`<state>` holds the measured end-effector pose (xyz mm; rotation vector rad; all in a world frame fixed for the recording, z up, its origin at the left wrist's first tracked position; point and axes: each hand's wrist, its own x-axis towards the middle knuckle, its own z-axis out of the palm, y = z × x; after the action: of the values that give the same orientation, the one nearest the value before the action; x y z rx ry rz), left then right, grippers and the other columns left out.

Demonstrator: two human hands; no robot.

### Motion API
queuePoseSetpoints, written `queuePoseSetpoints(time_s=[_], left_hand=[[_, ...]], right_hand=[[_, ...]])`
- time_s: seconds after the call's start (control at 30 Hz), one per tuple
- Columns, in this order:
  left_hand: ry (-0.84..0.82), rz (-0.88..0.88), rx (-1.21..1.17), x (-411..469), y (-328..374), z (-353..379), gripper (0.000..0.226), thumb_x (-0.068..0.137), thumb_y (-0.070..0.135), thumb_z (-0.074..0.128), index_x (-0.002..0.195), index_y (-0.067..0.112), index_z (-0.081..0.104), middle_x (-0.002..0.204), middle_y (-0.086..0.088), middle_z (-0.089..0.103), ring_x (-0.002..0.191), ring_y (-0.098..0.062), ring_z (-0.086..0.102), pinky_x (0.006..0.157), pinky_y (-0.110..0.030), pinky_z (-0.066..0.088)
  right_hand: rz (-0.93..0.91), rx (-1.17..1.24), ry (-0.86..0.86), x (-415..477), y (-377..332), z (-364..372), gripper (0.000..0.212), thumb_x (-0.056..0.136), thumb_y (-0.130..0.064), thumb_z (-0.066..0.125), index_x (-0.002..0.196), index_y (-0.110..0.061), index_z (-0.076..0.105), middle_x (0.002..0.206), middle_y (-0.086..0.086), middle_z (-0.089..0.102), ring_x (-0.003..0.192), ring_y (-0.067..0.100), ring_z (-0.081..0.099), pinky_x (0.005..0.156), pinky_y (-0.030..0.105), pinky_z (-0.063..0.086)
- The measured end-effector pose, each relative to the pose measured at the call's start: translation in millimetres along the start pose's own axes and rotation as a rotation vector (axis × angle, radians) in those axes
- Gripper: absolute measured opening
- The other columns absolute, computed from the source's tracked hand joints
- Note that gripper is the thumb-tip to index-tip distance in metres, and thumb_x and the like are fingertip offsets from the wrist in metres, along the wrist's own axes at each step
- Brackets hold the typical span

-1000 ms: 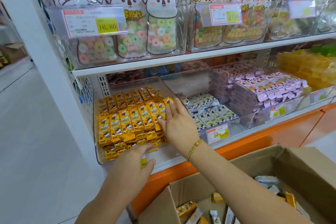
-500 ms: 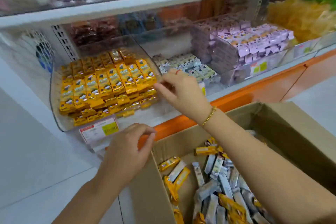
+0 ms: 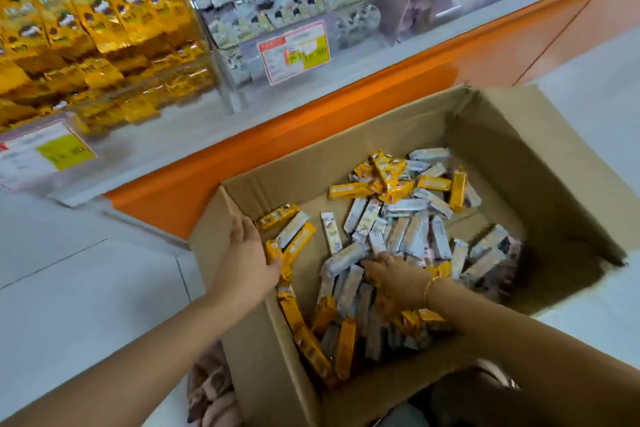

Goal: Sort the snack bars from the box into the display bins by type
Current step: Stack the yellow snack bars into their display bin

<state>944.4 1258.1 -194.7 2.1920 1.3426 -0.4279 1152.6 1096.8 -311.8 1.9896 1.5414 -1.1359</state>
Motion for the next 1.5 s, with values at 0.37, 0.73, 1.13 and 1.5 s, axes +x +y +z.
queuePoseSetpoints(time_s=[0.37,0.73,1.13,1.5], left_hand=[[0.061,-0.015,-0.046,-1,-7,-6,0.079,0.094,0.032,0.054,0.15,-0.001,0.008,0.159,-0.016,0.005,0.136,-0.033,0.034,0.104,-0.035,0.034],[-0.063,0.074,-0.057,-24,-5,-6,0.052,0.089,0.029,0.061,0.135,0.008,0.045,0.142,-0.01,0.041,0.128,-0.023,0.041,0.093,-0.026,0.037],[-0.144,0.265,-1.164,-57,41,-106,0.049,0.075,0.035,0.068,0.113,0.005,0.063,0.104,-0.011,0.071,0.09,-0.019,0.071,0.076,-0.025,0.058],[0.14,0.392,-1.679,-64,0,-216,0.024,0.065,0.018,0.065,0.089,0.013,0.067,0.086,-0.002,0.075,0.078,-0.013,0.072,0.069,-0.026,0.059]], right_hand=[[0.207,0.093,0.172,-14,-1,0,0.051,0.084,-0.033,0.068,0.127,-0.013,0.05,0.125,0.012,0.052,0.106,0.029,0.058,0.085,0.038,0.054],[0.259,0.198,0.071,-26,-11,-27,0.045,0.095,-0.015,0.054,0.14,-0.015,0.048,0.13,0.012,0.057,0.114,0.025,0.056,0.091,0.028,0.047],[-0.394,1.186,1.106,-135,-104,-175,0.049,0.076,-0.015,0.079,0.124,-0.018,0.064,0.11,-0.001,0.071,0.09,0.006,0.067,0.077,0.026,0.055],[-0.696,0.879,1.159,-153,-175,-257,0.036,0.079,-0.014,0.072,0.111,-0.025,0.06,0.099,-0.004,0.065,0.089,0.014,0.064,0.077,0.032,0.054]])
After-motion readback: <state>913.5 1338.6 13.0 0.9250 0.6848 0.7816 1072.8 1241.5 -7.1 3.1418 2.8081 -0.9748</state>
